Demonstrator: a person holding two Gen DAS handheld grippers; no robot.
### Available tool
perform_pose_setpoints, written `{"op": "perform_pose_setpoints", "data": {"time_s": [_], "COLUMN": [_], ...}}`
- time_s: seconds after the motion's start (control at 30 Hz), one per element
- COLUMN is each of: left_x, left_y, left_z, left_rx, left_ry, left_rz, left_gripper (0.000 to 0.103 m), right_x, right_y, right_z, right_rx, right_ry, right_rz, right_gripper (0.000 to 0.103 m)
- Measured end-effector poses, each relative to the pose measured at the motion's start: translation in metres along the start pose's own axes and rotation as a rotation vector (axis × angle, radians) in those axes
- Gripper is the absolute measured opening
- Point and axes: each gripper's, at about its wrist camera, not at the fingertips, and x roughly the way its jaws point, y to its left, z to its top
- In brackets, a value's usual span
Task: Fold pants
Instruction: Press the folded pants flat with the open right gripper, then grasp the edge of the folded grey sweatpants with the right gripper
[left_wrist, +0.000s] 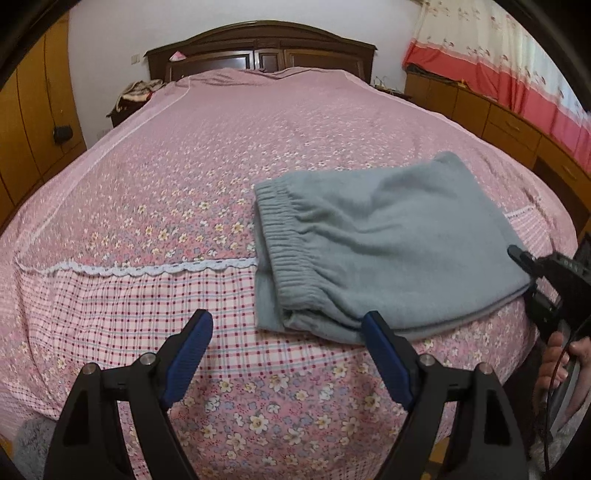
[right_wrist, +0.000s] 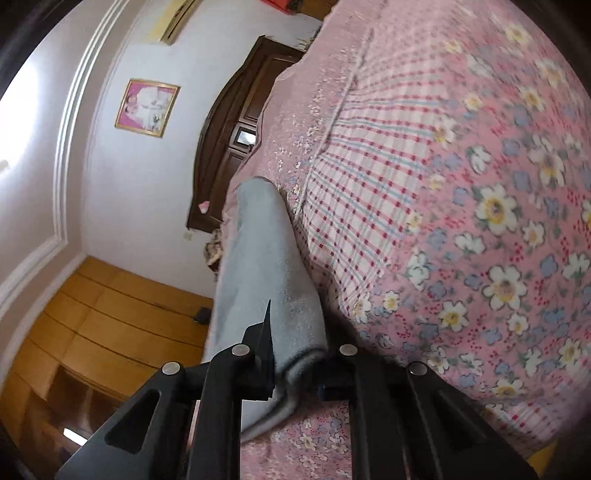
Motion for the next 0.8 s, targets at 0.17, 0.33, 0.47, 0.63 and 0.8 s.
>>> {"op": "perform_pose_setpoints", "data": {"time_s": [0.17, 0.33, 0.47, 0.63, 0.8], "left_x": [-0.001, -0.001, -0.007, -0.012, -0.022], "left_y": [-0.009, -0.006, 0.004, 0.021, 0.042], "left_z": [-0.009, -0.017, -0.017, -0.019, -0.024], "left_rx": [0.003, -0.027, -0.054, -0.096, -0.131], "left_ry": [0.008, 0.017, -0.004, -0.011, -0.031], "left_rz": [-0.004, -0.007, -0.016, -0.036, -0.057], "left_gripper": [0.086, 0.086, 0.086, 0.086, 0.086], "right_x": [-0.002, -0.001, 0.003, 0.008, 0.009], "right_y": [0.018, 0.026, 0.047, 0.091, 0.132], "right_z": [-0.001, -0.002, 0.000, -0.009, -0.003], "right_rx": [-0.115, -0.158, -0.231, -0.440, -0.539], "right_ry": [-0.006, -0.007, -0.006, -0.009, -0.006], "right_rz": [-0.082, -0.115, -0.173, -0.309, -0.360], "right_gripper": [0.014, 0.014, 0.013, 0.011, 0.010]}}
